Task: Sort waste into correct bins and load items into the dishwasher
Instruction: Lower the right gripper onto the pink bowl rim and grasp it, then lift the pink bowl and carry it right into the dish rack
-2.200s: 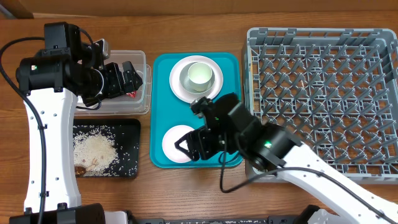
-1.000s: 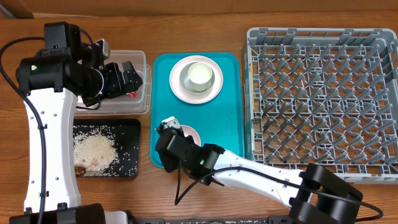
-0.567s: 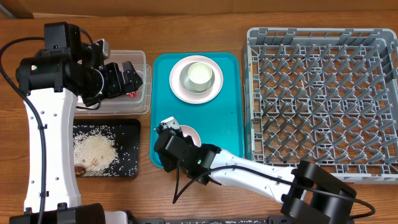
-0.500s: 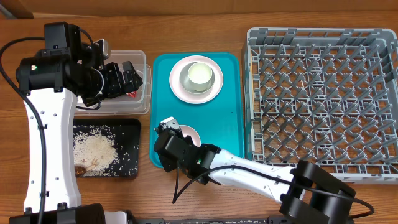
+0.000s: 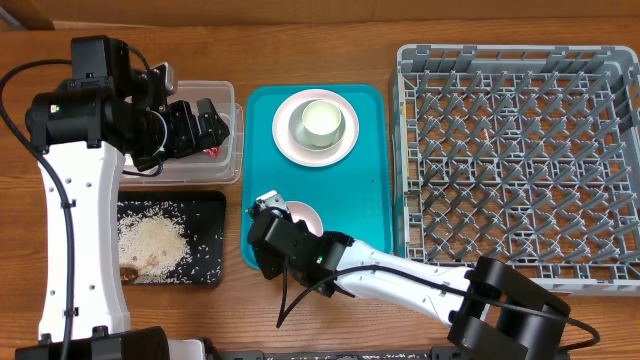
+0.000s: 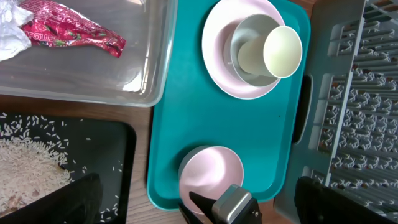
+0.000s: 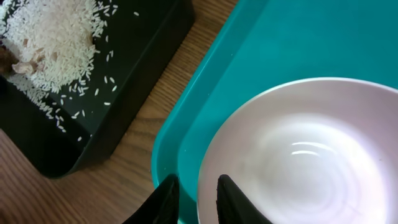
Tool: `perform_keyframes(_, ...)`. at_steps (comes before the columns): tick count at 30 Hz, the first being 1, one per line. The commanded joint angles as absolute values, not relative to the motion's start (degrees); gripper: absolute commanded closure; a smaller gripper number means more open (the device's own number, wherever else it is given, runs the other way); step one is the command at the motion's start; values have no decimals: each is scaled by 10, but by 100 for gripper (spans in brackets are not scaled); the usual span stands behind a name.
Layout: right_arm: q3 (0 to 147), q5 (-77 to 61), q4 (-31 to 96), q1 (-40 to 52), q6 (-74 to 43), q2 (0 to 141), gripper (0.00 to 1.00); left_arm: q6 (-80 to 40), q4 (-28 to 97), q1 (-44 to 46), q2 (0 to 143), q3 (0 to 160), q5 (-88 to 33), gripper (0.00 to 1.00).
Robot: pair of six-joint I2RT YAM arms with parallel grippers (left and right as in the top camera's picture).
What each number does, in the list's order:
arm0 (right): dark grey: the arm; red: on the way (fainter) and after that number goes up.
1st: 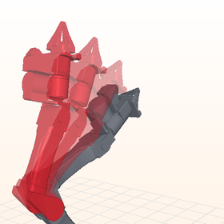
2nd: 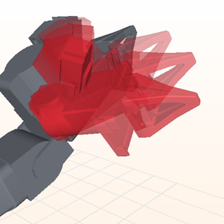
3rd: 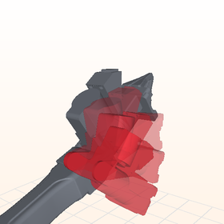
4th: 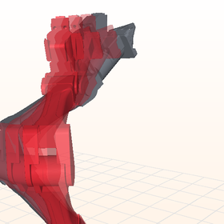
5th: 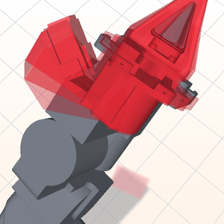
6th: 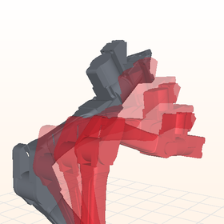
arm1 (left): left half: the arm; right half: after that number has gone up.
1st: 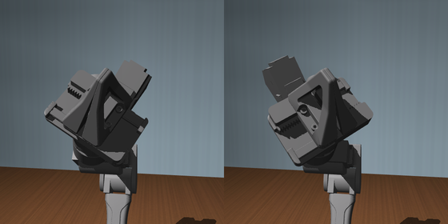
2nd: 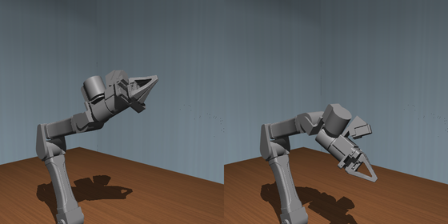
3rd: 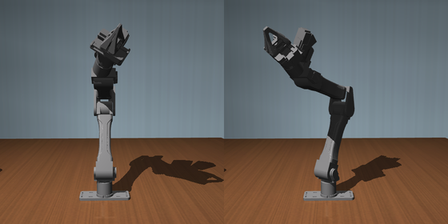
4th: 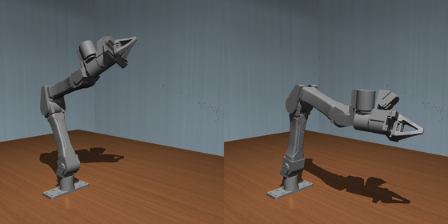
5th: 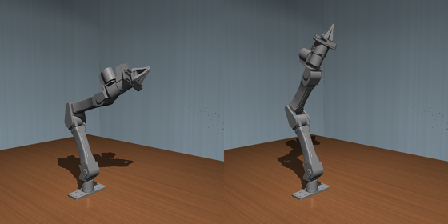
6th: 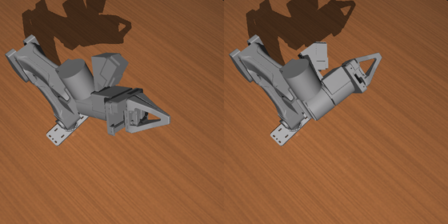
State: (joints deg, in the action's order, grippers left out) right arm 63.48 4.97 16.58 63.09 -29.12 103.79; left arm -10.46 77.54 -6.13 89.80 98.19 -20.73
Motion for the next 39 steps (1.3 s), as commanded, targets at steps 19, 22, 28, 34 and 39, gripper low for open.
perform_keyframes(19, 645, 42, 172, 637, -266, 1070, 81, -94, 773, -63, 903, 986, -203, 0)
perform_keyframes(22, 645, 42, 172, 637, -266, 1070, 85, -94, 773, -63, 903, 986, -203, 0)
perform_keyframes(28, 650, 42, 174, 637, -266, 1067, 95, -94, 773, -63, 903, 986, -204, 0)
perform_keyframes(34, 684, 42, 210, 631, -266, 1055, 96, -94, 773, -63, 903, 986, -204, 0)
perform_keyframes(39, 729, 42, 305, 608, -266, 1024, 96, -94, 773, -63, 903, 986, -203, 0)
